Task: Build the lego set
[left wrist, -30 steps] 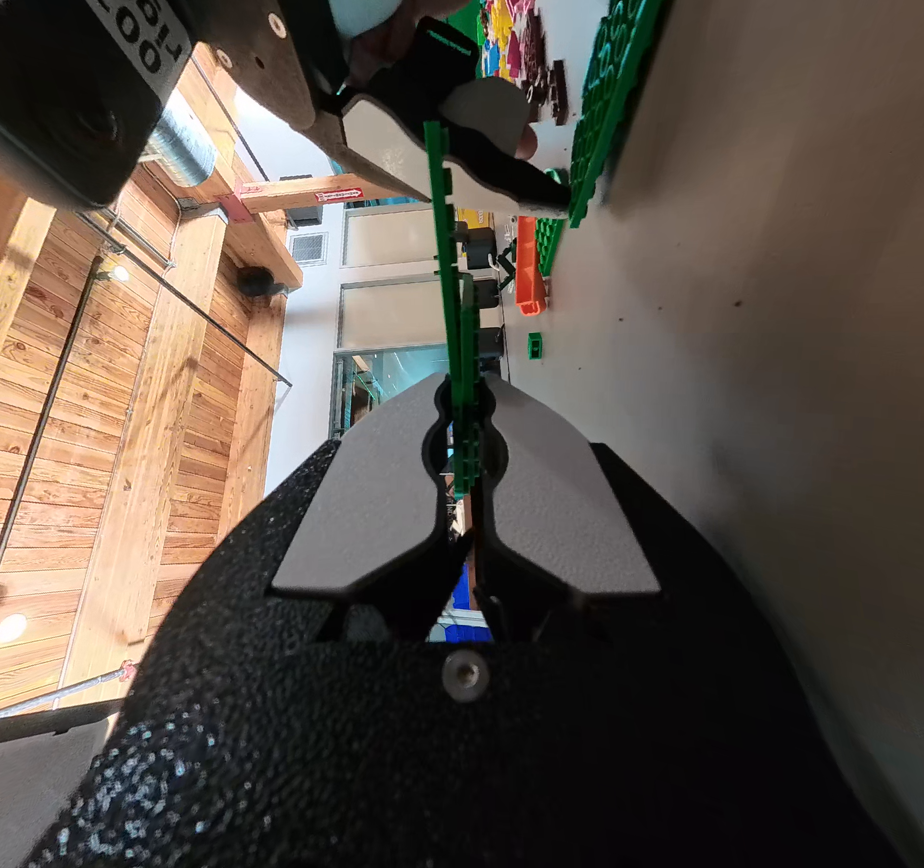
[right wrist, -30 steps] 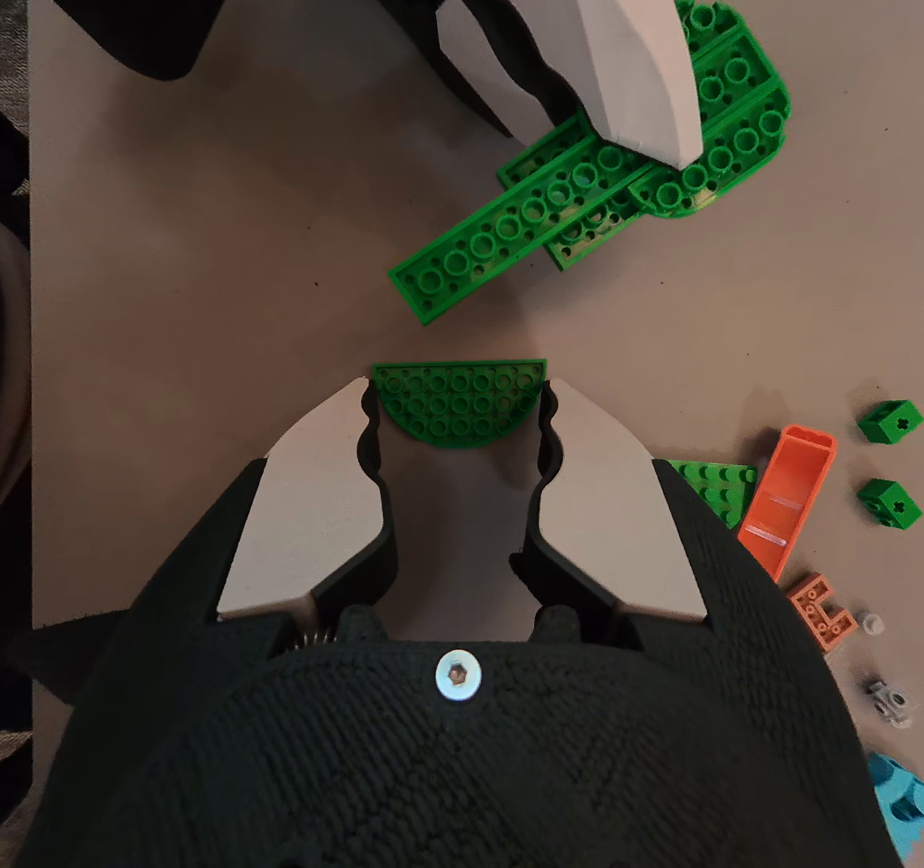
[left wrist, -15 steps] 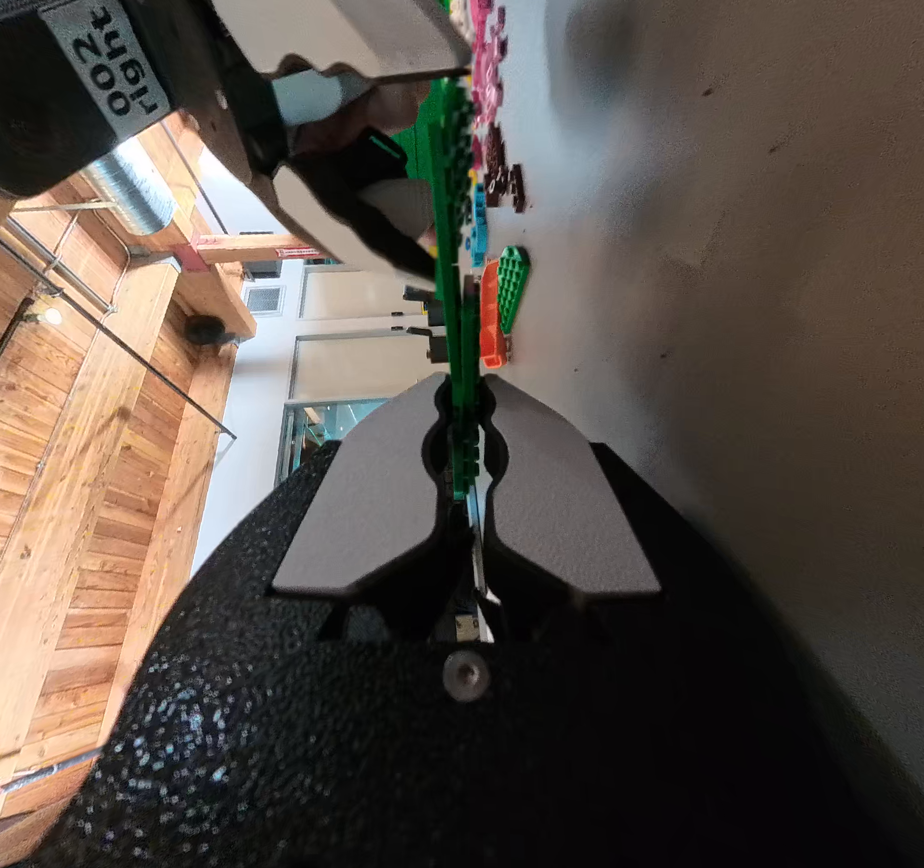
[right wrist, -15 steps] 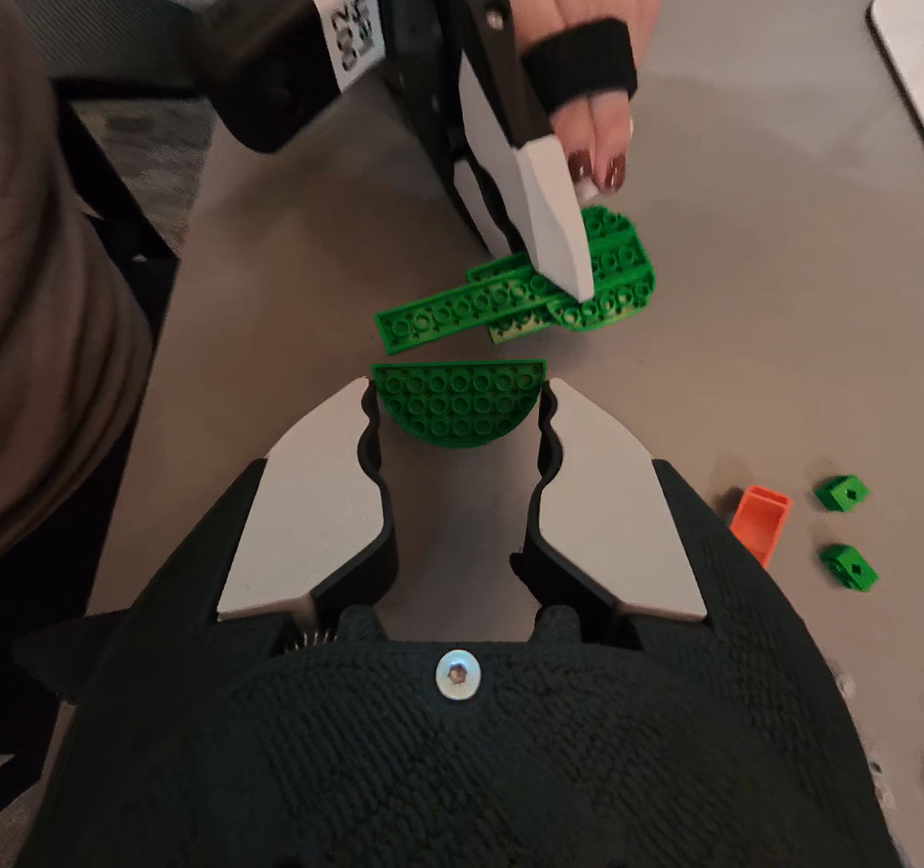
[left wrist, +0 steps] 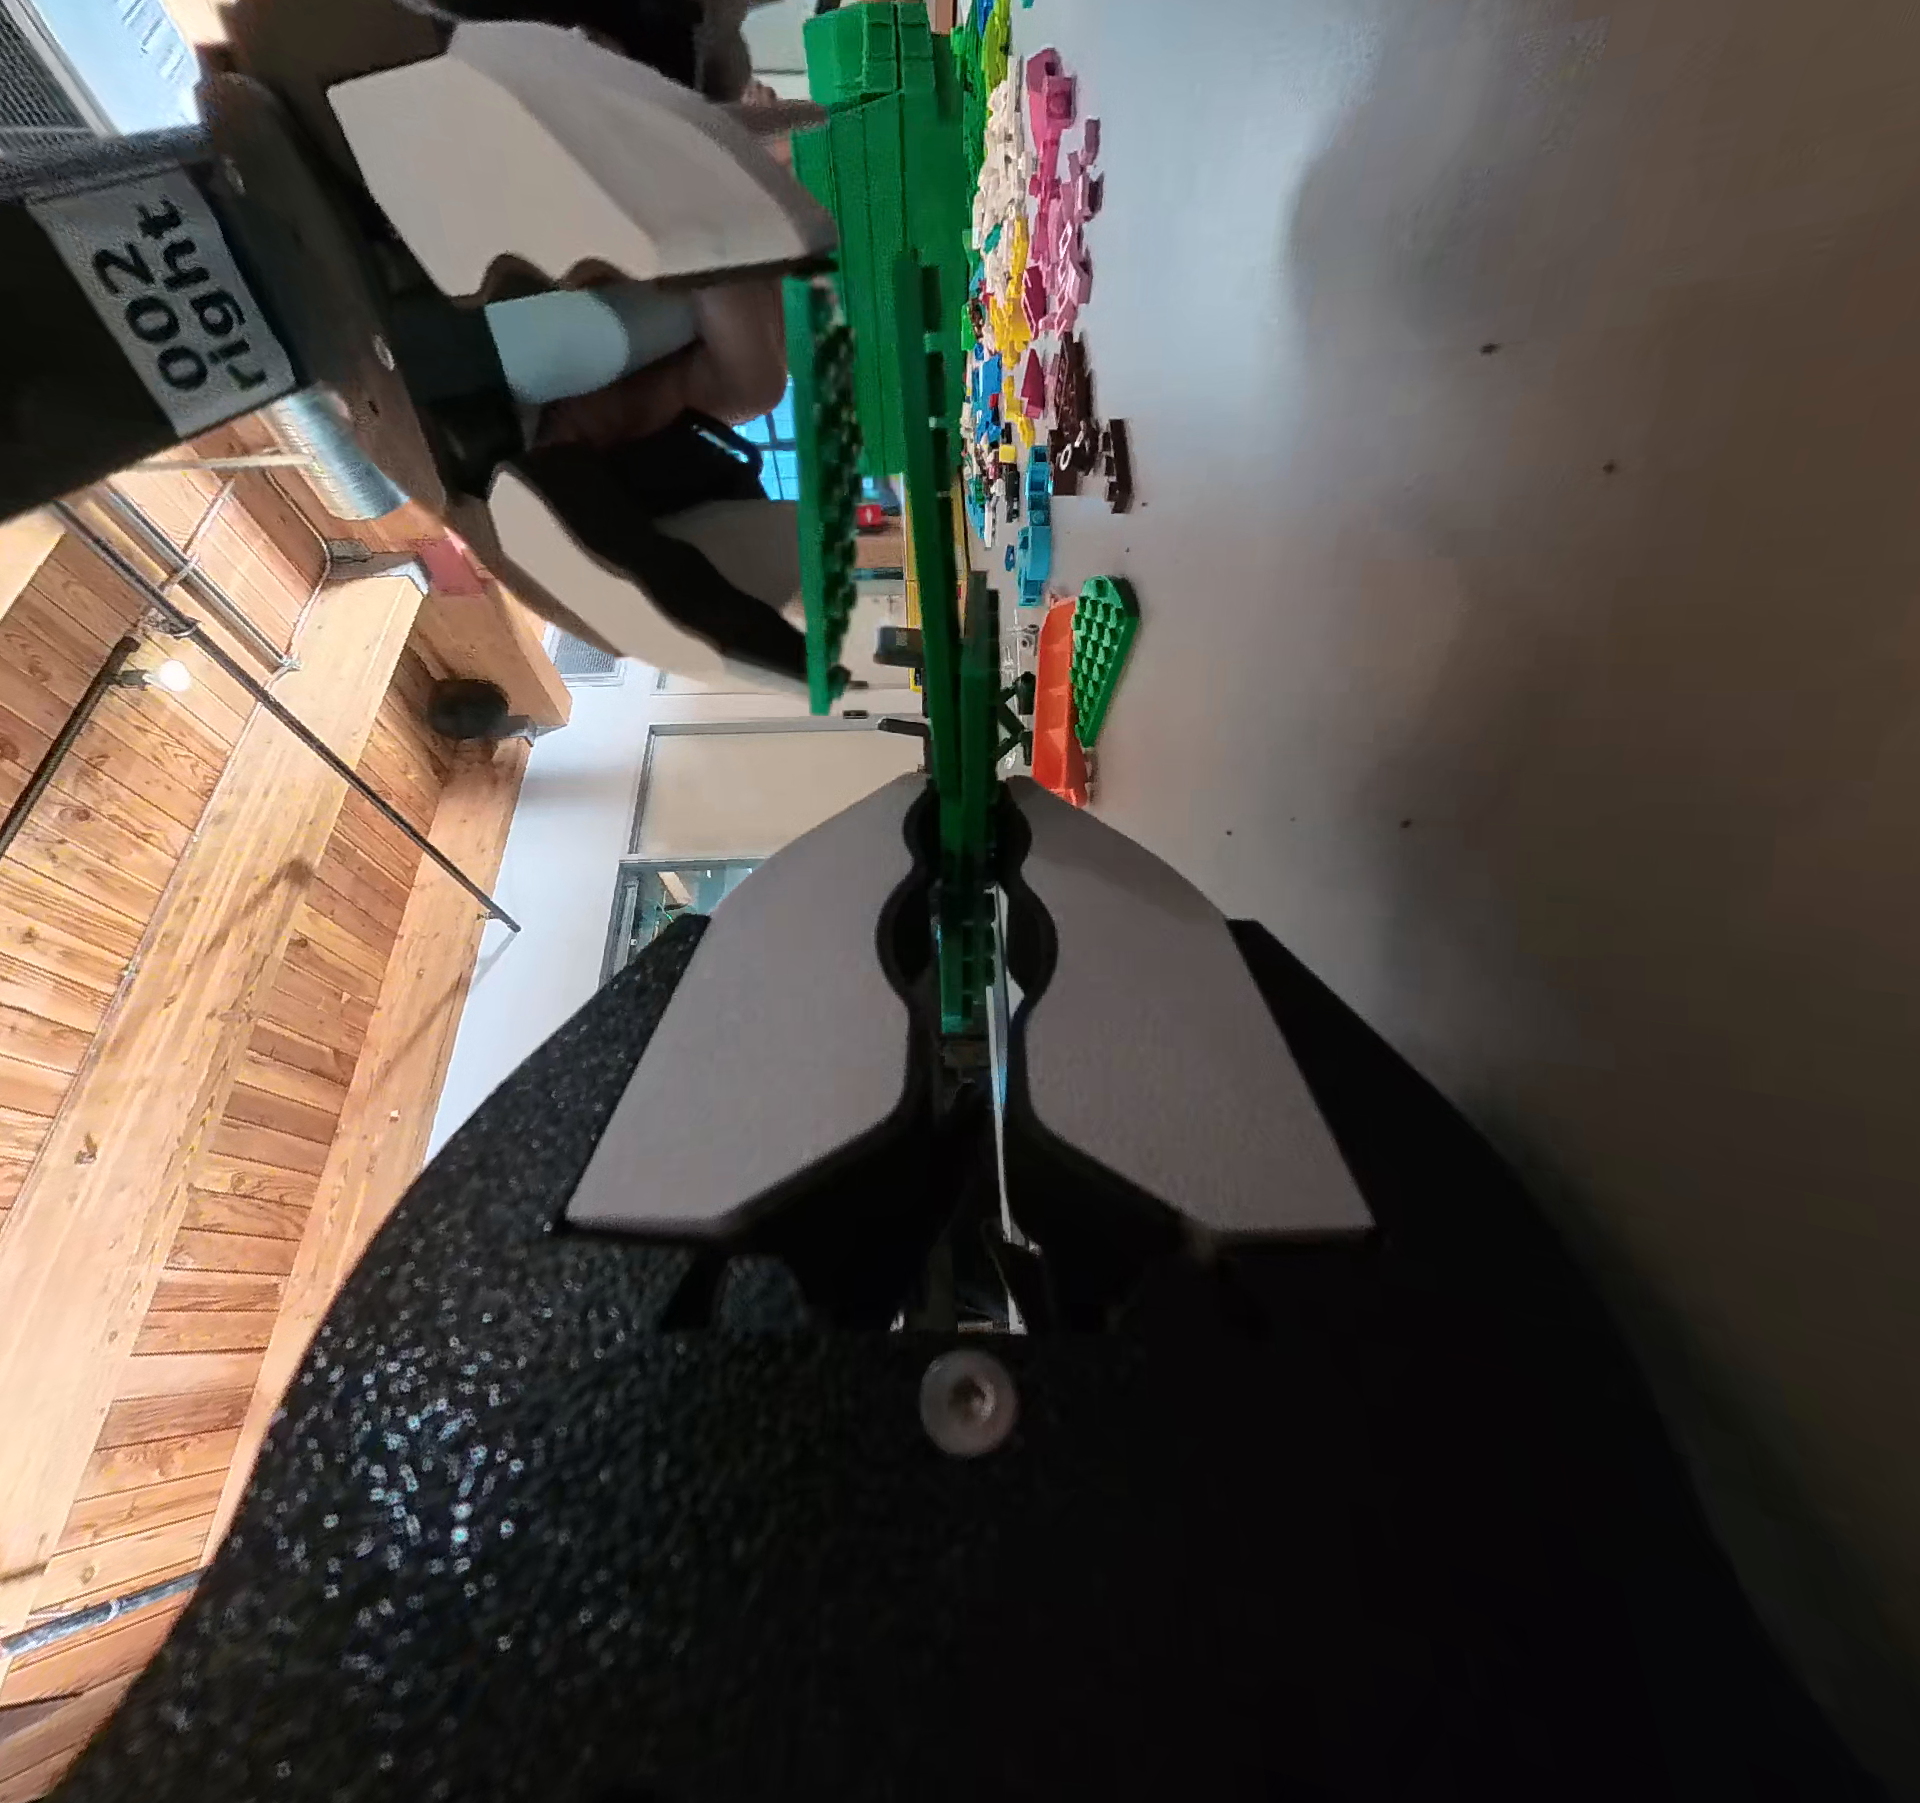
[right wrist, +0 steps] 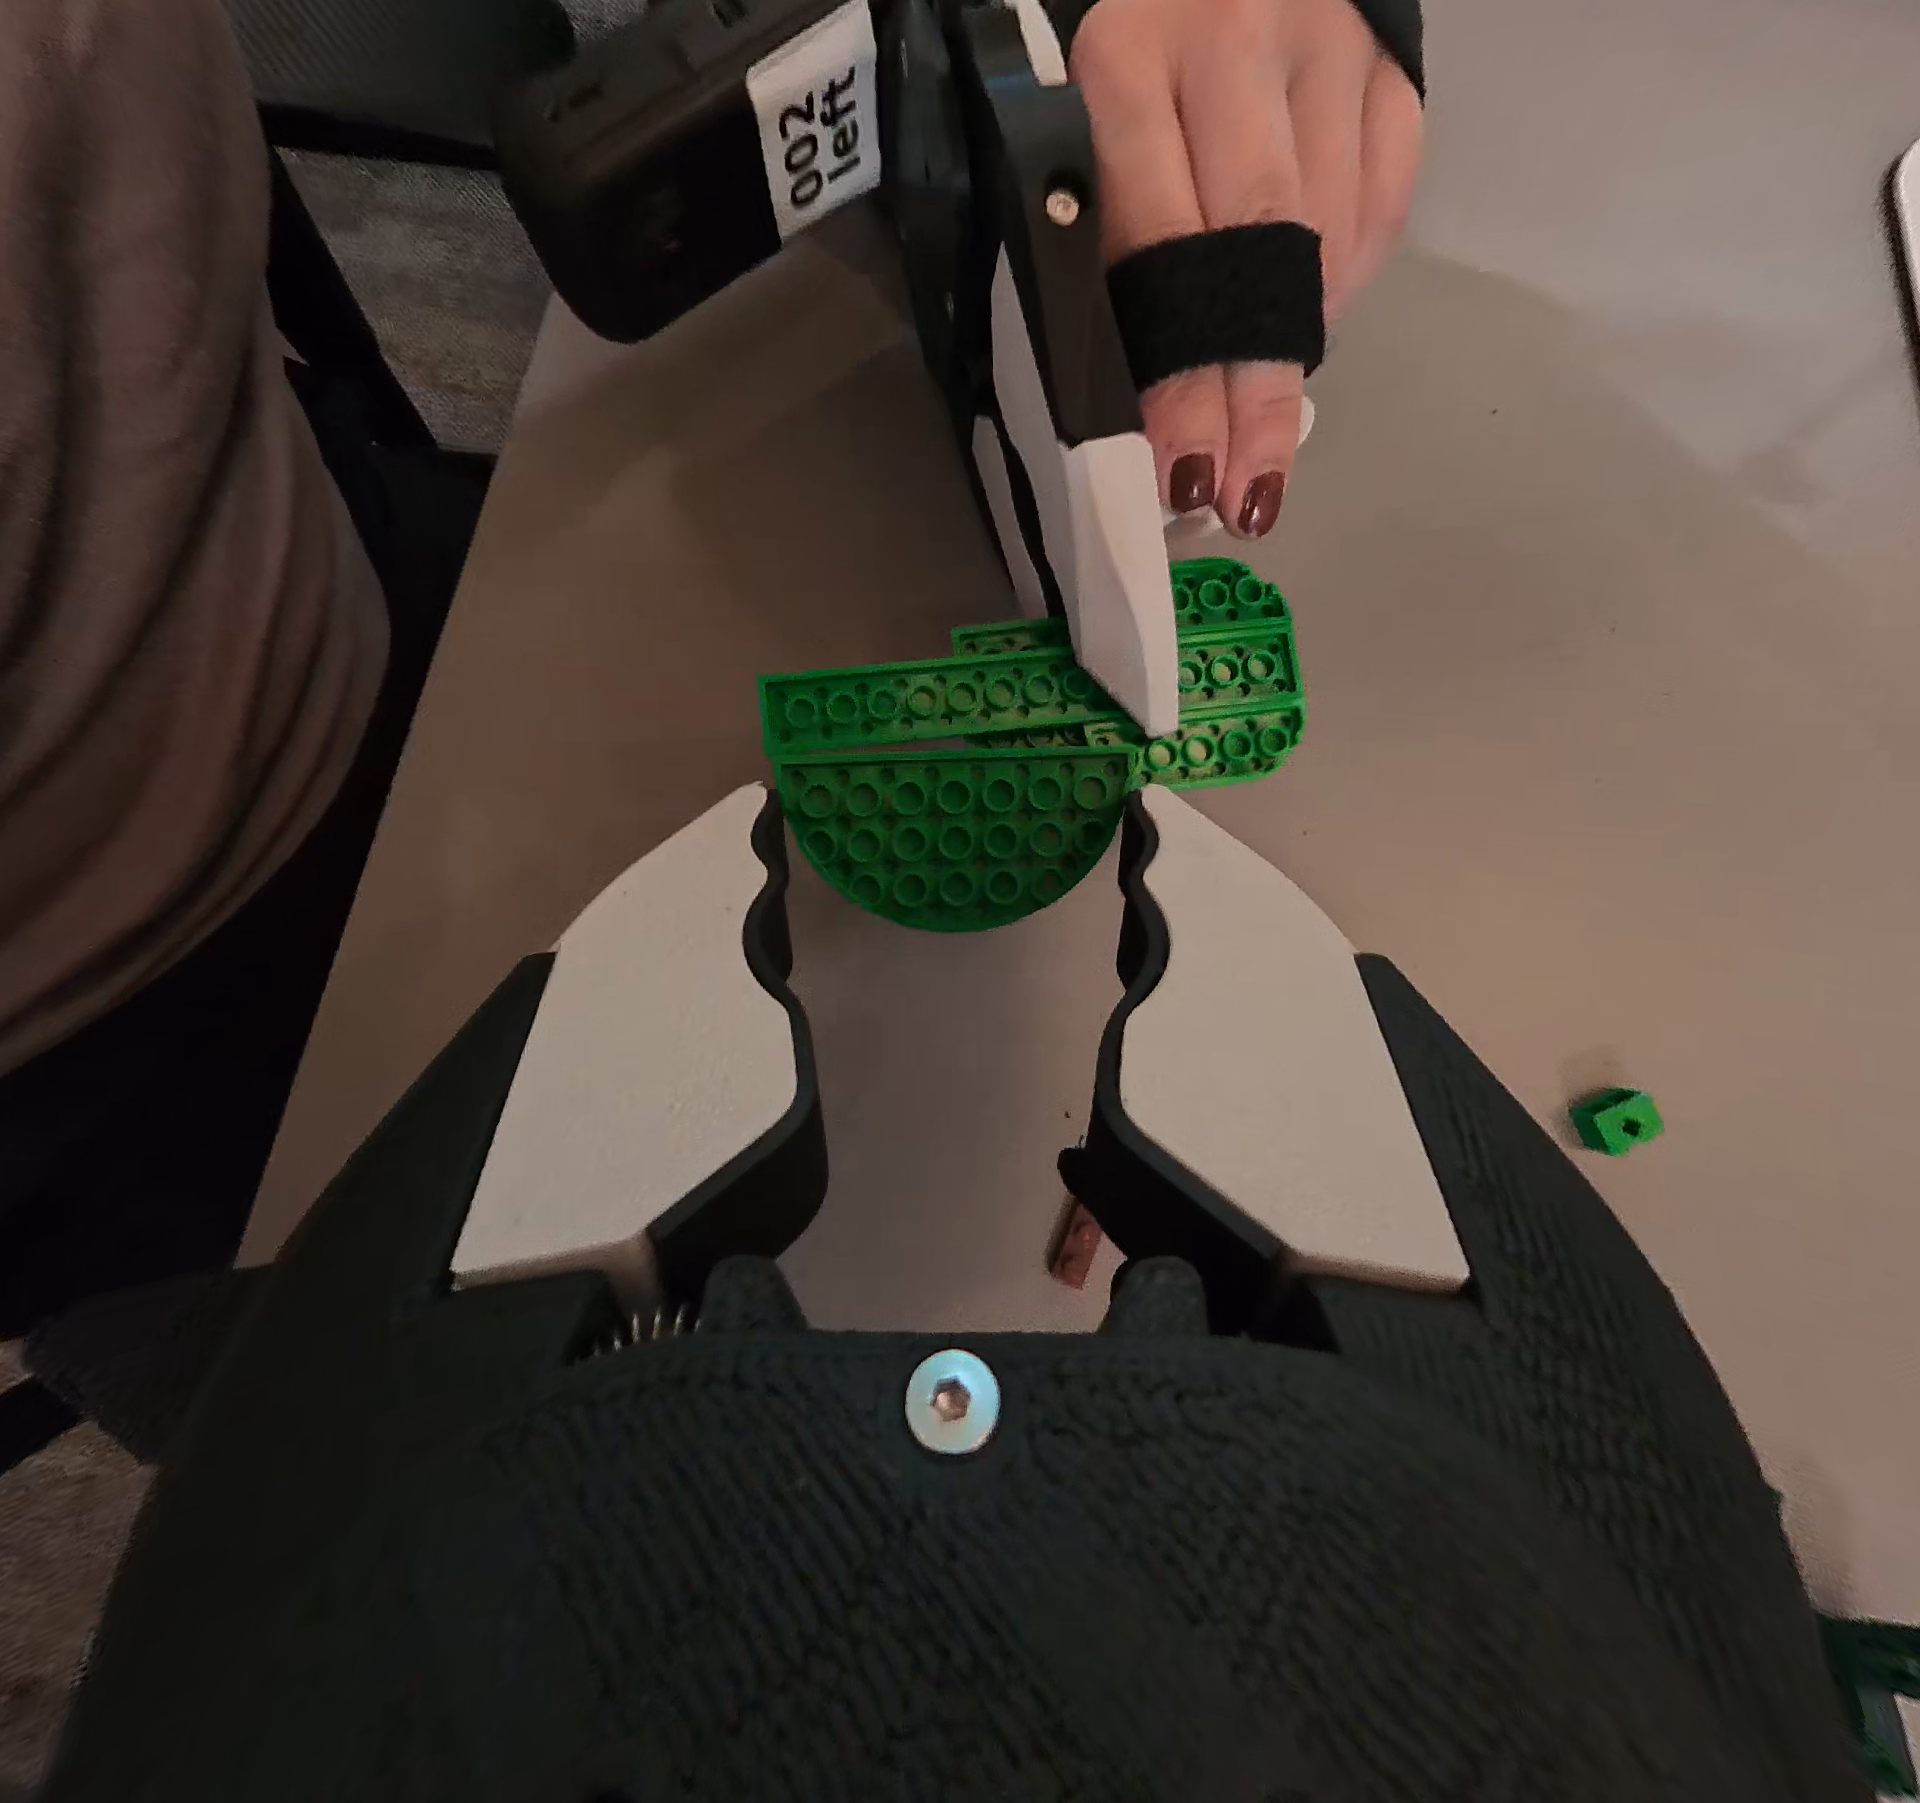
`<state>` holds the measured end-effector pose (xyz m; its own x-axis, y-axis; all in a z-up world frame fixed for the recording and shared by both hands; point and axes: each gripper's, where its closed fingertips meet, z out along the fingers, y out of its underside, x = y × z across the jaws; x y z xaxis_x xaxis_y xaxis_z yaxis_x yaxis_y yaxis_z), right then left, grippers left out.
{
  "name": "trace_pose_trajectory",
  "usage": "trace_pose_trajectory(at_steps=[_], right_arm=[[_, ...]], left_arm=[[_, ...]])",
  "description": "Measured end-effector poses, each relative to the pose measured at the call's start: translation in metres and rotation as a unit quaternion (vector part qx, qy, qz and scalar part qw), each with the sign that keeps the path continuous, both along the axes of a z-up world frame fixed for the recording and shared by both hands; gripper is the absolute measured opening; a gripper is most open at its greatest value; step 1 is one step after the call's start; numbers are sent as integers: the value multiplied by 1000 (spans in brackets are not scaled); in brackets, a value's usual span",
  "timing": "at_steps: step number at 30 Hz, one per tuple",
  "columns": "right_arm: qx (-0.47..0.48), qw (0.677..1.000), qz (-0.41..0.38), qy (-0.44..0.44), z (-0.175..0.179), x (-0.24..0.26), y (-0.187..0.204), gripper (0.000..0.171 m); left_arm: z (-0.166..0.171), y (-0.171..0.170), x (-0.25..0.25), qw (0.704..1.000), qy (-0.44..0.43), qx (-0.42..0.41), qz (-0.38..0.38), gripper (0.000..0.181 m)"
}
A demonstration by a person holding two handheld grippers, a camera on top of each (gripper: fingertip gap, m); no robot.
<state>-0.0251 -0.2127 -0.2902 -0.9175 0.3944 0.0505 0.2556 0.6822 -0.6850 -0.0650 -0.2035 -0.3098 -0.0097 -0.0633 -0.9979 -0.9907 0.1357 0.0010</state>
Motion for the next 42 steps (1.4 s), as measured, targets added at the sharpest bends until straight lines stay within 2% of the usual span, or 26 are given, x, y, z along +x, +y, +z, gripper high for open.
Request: trace_pose_trajectory(at_steps=[9, 19, 42], right_arm=[[19, 999, 38, -27, -3, 0, -21, 61], [29, 997, 24, -63, -4, -1, -23, 61], [-4, 999, 5, -47, 9, -4, -26, 64]], left_arm=[[6, 0, 1, 1000, -16, 11, 2, 8], [8, 0, 2, 1000, -24, 12, 0, 8], [9, 0, 2, 999, -28, 15, -2, 8]])
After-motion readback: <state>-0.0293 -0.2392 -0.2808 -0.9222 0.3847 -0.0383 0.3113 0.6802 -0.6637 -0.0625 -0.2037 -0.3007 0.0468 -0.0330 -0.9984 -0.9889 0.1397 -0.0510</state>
